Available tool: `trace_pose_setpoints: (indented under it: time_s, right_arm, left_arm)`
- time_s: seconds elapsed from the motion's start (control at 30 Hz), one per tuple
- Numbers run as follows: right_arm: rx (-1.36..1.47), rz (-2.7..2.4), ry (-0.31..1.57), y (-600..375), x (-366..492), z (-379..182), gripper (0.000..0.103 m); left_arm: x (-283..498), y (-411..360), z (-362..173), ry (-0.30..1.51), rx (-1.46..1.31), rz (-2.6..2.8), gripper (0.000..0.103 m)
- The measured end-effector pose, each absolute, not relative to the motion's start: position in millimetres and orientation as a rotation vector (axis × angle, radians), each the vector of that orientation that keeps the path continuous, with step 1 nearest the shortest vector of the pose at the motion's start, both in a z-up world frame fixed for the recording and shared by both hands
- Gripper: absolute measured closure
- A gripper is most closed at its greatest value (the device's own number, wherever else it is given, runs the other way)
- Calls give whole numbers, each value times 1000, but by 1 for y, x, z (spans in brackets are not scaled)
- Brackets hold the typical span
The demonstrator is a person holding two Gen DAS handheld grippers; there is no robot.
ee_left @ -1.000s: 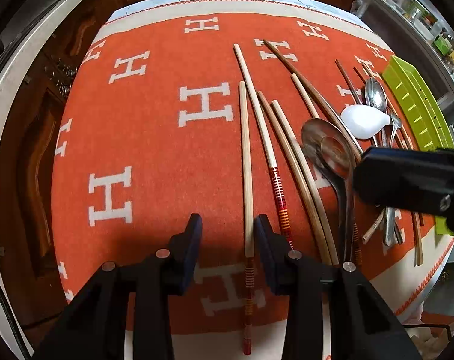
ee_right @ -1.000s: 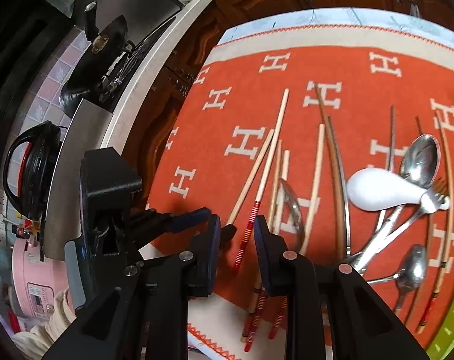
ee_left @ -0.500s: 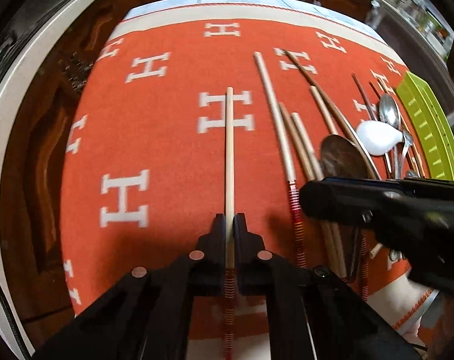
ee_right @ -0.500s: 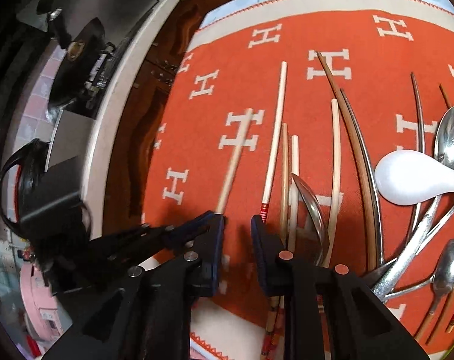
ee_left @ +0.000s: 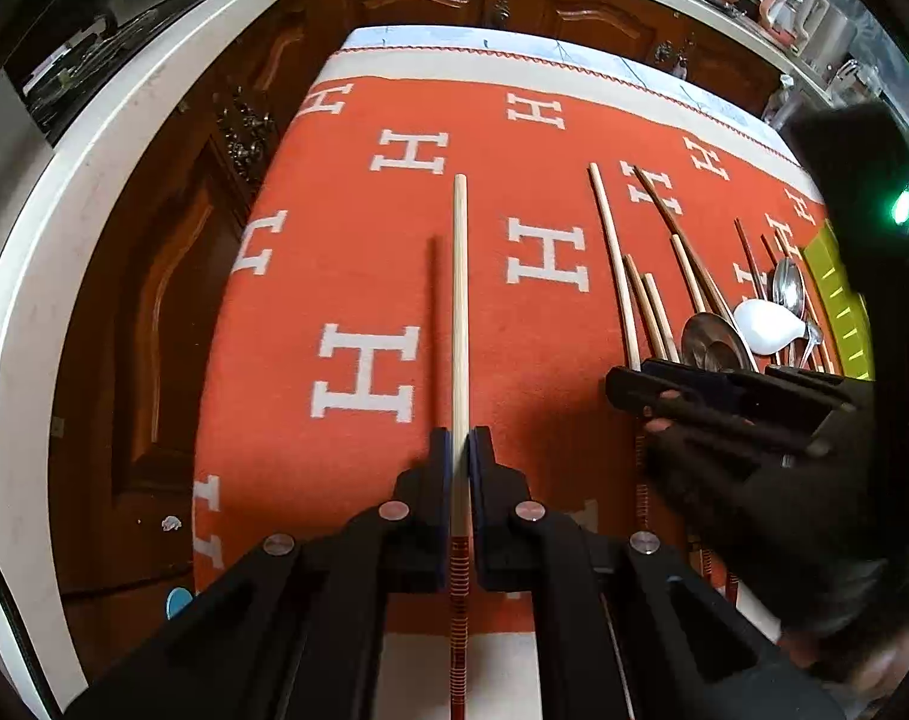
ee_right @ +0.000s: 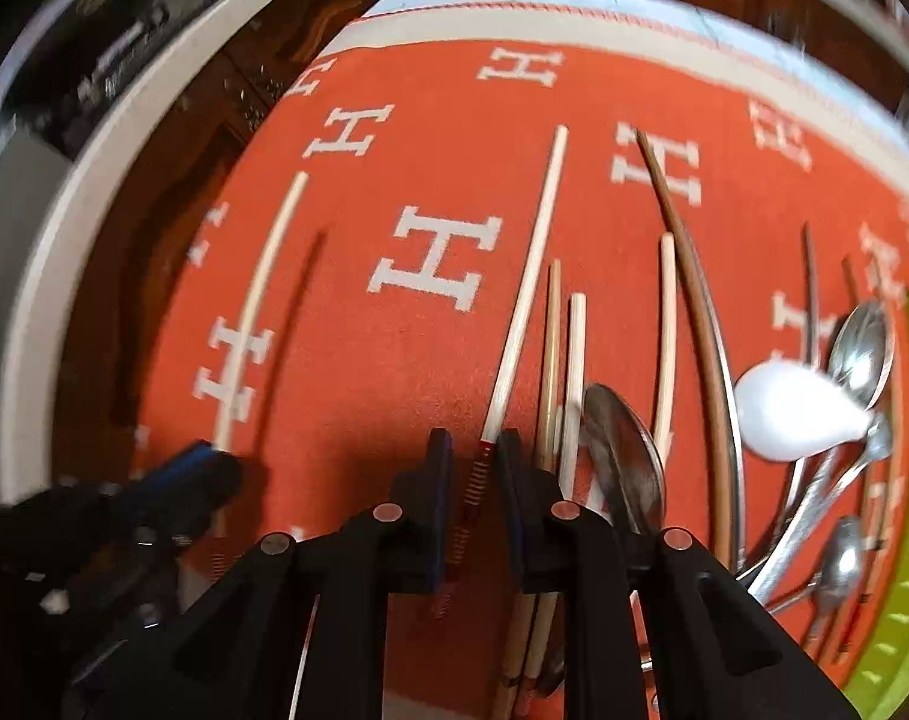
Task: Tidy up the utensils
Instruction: 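Grasp a wooden chopstick with the left tool while the right tool grasps another chopstick, then carry both chopsticks into the lime-green tray and open both tools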
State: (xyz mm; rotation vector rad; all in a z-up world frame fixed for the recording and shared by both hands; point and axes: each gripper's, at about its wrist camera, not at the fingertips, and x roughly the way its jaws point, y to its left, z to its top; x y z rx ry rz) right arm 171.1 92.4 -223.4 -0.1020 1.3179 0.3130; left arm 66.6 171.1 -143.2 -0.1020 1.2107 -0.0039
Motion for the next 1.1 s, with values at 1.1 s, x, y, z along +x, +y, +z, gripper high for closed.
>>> trace_pose_setpoints:
  time_s: [1.1]
  right_arm:
    - [248,120,1123,-257,100,-115,99]
  left_arm:
    - [109,-72,-59,1192,-167,-410,100]
